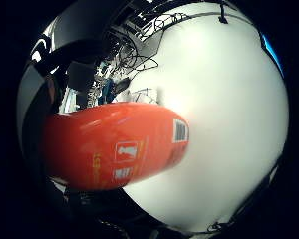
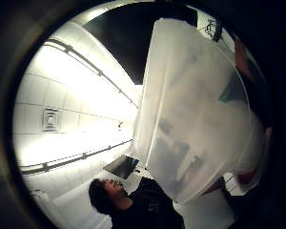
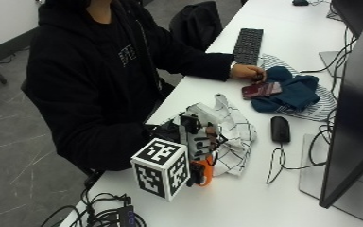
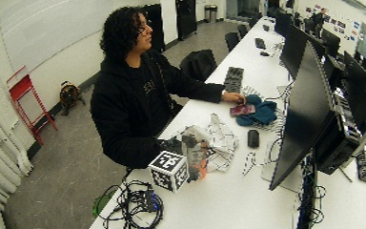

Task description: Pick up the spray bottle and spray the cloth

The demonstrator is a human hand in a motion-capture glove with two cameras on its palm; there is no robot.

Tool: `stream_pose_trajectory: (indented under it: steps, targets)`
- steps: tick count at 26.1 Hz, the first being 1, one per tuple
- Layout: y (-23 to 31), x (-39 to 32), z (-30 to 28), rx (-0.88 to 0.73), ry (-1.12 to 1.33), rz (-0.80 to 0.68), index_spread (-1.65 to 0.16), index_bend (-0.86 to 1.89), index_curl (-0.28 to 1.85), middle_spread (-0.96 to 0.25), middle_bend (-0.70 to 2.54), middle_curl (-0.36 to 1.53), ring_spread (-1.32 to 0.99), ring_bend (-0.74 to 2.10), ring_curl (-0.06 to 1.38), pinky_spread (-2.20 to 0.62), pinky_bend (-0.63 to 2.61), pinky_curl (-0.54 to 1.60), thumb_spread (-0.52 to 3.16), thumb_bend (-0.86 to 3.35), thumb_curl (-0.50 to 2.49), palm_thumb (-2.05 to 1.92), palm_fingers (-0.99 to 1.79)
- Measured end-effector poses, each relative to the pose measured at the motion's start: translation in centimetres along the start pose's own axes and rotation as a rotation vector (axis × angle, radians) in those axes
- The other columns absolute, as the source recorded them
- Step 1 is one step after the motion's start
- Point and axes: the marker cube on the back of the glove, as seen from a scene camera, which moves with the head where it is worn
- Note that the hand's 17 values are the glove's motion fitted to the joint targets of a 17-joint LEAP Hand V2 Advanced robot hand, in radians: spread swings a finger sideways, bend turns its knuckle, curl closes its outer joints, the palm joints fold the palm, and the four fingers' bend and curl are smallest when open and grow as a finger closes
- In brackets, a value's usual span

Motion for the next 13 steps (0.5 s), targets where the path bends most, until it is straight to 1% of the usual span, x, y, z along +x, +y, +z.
stream_pose_trajectory:
  steps: [2, 5, 9, 13]
  targets:
    - [-0.16, 0.16, 0.49, 0.065, 0.004, -0.017, -0.31, 0.09, 0.30, -0.23, 0.36, 0.46, -0.25, 0.54, 0.43, -0.22, 0.42, 0.38, 0.70, -0.01, 0.50, 0.94, 1.28]
    - [-0.42, 0.33, 0.84, 0.130, 0.027, -0.032, -0.30, 0.17, 0.32, -0.22, 0.45, 0.49, -0.25, 0.57, 0.45, -0.24, 0.42, 0.40, 0.66, -0.02, 0.52, 0.94, 1.38]
    - [-0.67, 0.51, 0.98, 0.154, 0.033, -0.051, -0.29, 0.21, 0.36, -0.22, 0.52, 0.53, -0.24, 0.63, 0.47, -0.28, 0.44, 0.41, 0.65, -0.03, 0.54, 0.92, 1.46]
    - [-0.76, 0.60, 1.07, 0.159, 0.038, -0.073, -0.29, 0.22, 0.39, -0.21, 0.58, 0.55, -0.23, 0.68, 0.49, -0.30, 0.45, 0.42, 0.65, -0.02, 0.57, 0.93, 1.46]
